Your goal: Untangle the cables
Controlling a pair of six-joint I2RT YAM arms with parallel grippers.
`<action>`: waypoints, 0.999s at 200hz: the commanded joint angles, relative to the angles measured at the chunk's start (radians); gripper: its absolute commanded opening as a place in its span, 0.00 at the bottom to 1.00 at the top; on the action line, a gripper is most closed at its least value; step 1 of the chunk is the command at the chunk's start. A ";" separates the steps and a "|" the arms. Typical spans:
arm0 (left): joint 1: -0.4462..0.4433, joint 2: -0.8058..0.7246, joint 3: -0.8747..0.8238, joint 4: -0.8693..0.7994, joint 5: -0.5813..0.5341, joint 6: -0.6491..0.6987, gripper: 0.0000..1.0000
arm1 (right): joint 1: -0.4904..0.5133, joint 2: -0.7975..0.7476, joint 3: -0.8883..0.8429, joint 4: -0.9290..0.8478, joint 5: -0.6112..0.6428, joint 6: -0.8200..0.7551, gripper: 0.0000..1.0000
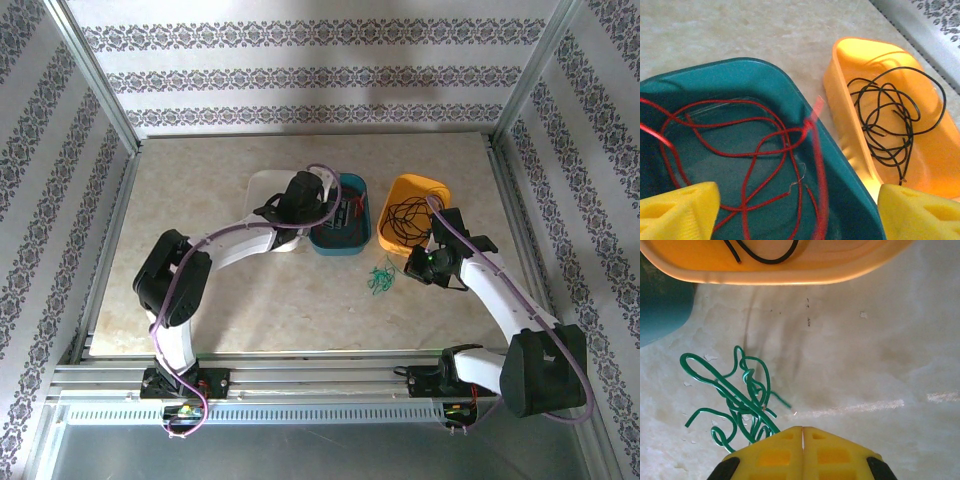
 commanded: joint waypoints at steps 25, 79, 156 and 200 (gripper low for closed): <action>-0.074 -0.158 -0.003 -0.123 -0.207 0.198 0.87 | 0.011 -0.013 0.022 -0.001 0.038 0.001 0.00; -0.096 -0.202 -0.084 -0.178 0.166 0.210 0.86 | 0.068 -0.007 0.020 0.022 0.005 -0.024 0.00; -0.248 0.020 0.013 -0.313 0.335 0.467 0.81 | 0.046 -0.016 0.010 0.057 -0.027 0.079 0.00; -0.256 0.139 0.049 -0.226 0.353 0.432 0.73 | 0.024 -0.025 -0.014 0.083 -0.085 0.125 0.00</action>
